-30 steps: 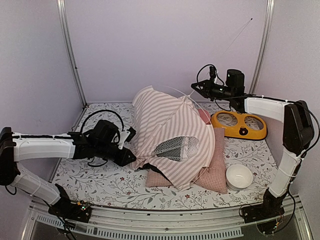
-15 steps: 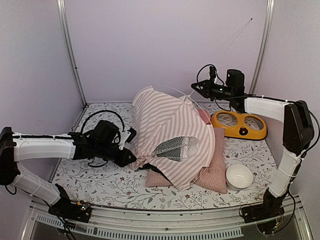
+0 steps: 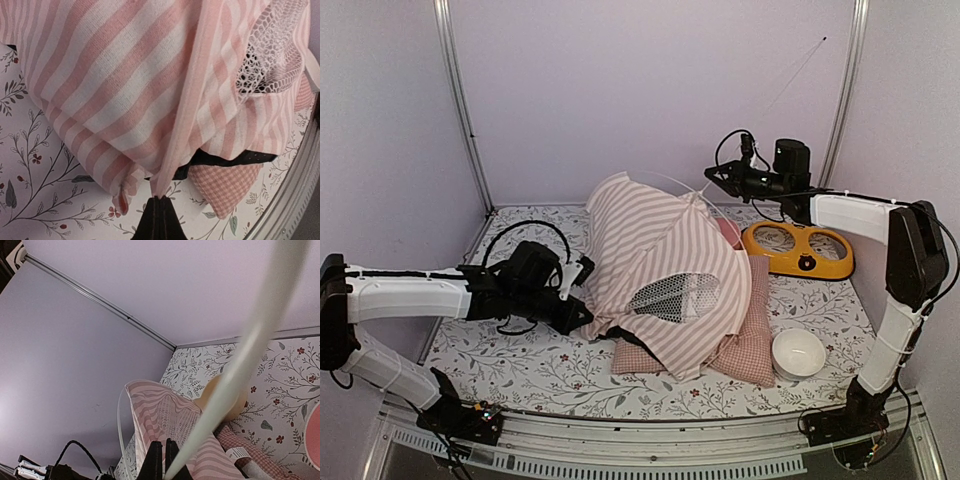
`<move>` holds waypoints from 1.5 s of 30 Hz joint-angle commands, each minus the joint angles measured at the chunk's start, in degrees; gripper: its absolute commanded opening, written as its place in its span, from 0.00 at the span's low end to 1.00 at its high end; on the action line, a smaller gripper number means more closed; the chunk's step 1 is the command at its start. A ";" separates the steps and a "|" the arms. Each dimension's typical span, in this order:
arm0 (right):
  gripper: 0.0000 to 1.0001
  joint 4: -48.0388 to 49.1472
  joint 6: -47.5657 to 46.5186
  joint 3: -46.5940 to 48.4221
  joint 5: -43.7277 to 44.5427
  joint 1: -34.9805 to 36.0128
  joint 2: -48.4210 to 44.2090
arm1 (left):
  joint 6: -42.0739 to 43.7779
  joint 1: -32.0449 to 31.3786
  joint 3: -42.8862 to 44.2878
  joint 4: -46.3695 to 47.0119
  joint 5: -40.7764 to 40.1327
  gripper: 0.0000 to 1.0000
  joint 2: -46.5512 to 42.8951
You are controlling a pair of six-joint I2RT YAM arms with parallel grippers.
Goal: Set up the pet tent
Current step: Adjust the tent pole of the tent.
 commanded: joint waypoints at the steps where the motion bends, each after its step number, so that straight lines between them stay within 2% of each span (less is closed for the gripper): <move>1: 0.00 -0.42 -4.16 1.53 2.06 -2.12 0.74 | -0.11 -1.16 -1.00 -1.00 -0.54 0.00 -0.50; 11: 0.00 -2.28 -8.36 3.60 5.12 -2.36 0.23 | 0.22 -2.21 -0.21 -2.83 -0.97 0.00 0.11; 27: 0.00 -2.13 -8.96 3.22 6.87 -4.43 -0.85 | 0.33 -2.30 -0.30 -5.20 -1.96 0.00 -0.09; 35: 0.00 -1.95 -9.08 3.72 4.08 -4.23 0.19 | 1.13 -2.23 1.63 -3.91 -5.79 0.00 -1.19; 36: 0.00 -1.86 -9.07 3.42 4.13 -4.15 0.25 | 1.34 -2.25 2.01 -3.15 -6.18 0.04 -1.01; 37: 0.00 -1.83 -9.00 3.10 3.86 -4.09 0.25 | 1.42 -2.17 2.47 -2.28 -6.62 0.15 -0.71; 38: 0.00 -1.73 -8.98 2.93 3.46 -4.04 0.30 | 1.58 -2.15 3.06 -1.34 -7.02 0.21 -0.24; 39: 0.00 -1.76 -8.69 3.01 3.07 -4.04 0.43 | 1.78 -2.02 3.90 -0.50 -7.20 0.25 0.83; 41: 0.00 -1.81 -8.10 3.08 2.49 -4.01 0.61 | 2.43 -1.49 5.27 1.10 -7.59 0.28 2.83; 45: 0.00 -2.01 -7.10 3.34 2.21 -3.98 0.86 | 4.27 -0.78 6.96 3.30 -6.75 0.25 6.78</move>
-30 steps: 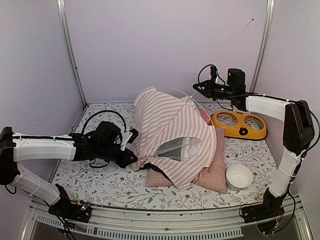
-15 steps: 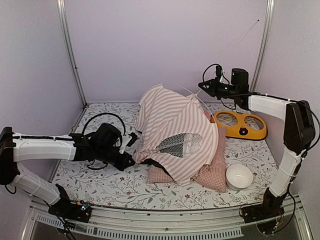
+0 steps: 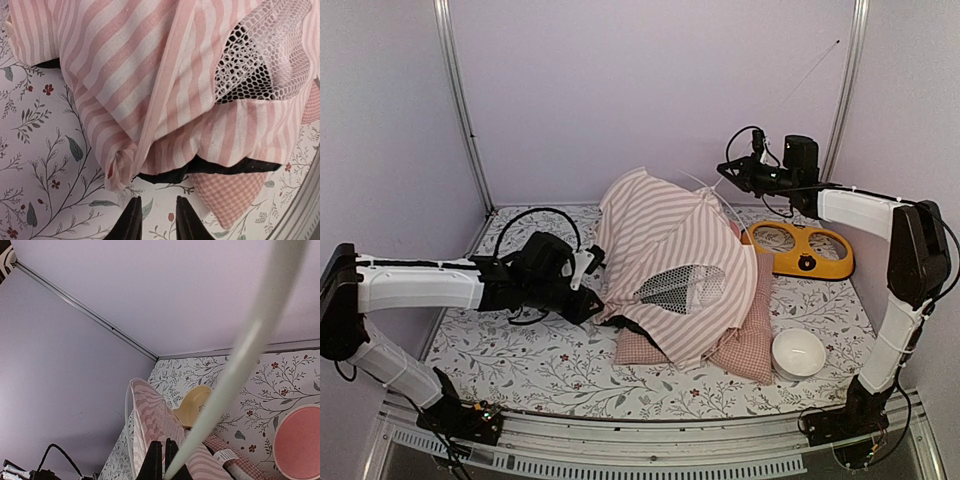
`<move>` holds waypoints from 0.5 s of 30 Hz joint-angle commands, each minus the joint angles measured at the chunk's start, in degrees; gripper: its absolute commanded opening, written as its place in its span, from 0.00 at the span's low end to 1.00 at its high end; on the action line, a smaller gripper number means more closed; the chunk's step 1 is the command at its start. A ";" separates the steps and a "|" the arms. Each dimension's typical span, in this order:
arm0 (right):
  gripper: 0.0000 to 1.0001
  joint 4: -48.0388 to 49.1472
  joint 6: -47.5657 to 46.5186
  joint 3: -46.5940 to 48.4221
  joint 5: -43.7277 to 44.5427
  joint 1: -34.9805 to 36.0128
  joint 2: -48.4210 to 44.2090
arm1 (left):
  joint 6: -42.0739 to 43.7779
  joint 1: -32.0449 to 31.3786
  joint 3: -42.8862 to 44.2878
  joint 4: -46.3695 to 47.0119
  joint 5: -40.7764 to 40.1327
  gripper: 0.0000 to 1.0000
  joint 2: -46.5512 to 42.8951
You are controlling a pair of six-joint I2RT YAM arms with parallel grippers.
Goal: Set up the pet tent
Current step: Adjust the tent pole of the tent.
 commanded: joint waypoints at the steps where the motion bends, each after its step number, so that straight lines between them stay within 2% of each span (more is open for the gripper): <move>1: 0.00 2.07 -2.34 1.40 0.51 -0.53 0.95 | 2.81 0.74 2.40 4.40 -0.27 0.24 4.39; 9: 0.00 2.08 -1.79 1.65 0.03 -0.51 1.06 | 3.96 1.69 3.58 6.08 -1.29 0.21 7.33; 15: 0.00 2.00 -1.62 1.91 -0.17 -0.52 1.13 | 3.93 2.92 2.85 7.98 -1.17 0.25 8.09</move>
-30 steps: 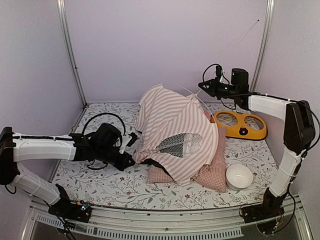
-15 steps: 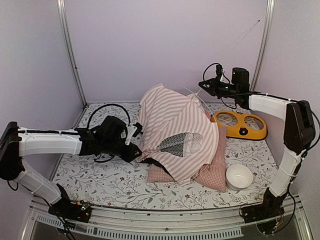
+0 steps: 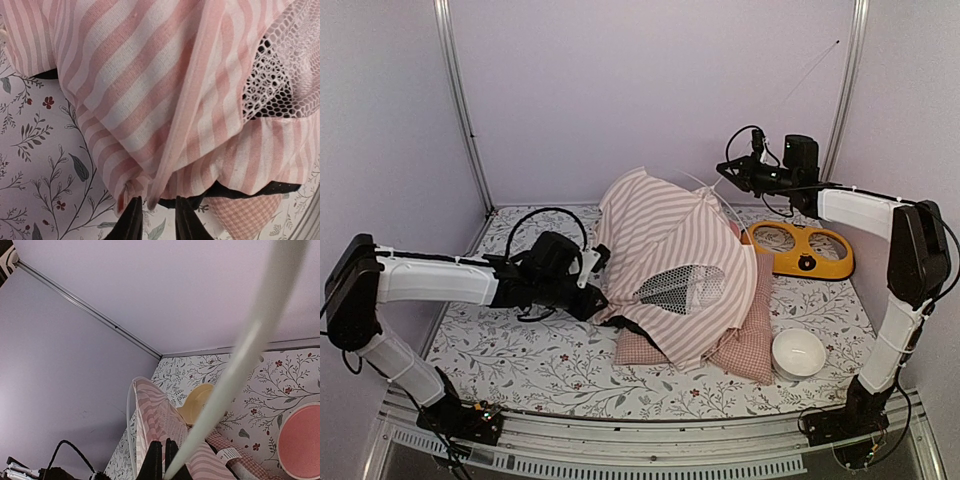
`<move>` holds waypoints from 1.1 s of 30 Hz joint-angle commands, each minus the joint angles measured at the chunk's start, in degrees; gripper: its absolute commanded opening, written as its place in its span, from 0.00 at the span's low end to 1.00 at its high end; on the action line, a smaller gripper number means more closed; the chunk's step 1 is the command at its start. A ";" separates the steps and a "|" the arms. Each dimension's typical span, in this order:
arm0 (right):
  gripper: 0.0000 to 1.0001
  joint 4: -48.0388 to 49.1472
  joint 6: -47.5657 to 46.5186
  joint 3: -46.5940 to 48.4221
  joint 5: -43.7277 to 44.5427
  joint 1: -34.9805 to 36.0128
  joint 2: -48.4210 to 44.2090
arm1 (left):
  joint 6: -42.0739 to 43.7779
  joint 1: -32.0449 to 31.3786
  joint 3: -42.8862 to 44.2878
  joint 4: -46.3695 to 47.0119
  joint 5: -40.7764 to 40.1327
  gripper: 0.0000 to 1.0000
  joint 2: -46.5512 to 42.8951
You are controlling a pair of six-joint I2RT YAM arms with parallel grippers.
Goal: Set up the pet tent
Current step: Adjust the tent pole of the tent.
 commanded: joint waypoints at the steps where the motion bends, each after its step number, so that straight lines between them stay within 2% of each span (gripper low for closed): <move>1: 0.00 1.97 -2.41 1.72 0.97 -0.51 1.09 | 0.75 1.37 0.62 3.18 -0.28 0.25 1.34; 8: 0.00 1.97 -2.44 1.74 0.94 -0.58 1.10 | 1.21 1.52 0.33 4.01 0.72 0.24 3.10; 12: 0.00 1.89 -2.54 1.65 1.15 -0.58 0.97 | 1.04 1.56 -0.11 4.62 1.09 0.14 3.10; 15: 0.00 1.89 -2.56 1.76 1.12 -0.56 1.08 | 1.12 1.61 -0.88 5.74 1.23 0.01 2.58; 16: 0.00 1.89 -2.63 1.75 1.22 -0.55 1.07 | 1.20 1.52 -1.02 6.02 1.42 0.00 2.46; 33: 0.00 1.01 -3.94 4.62 2.91 -6.12 -0.06 | -0.81 1.39 -5.82 3.62 2.38 0.00 -0.95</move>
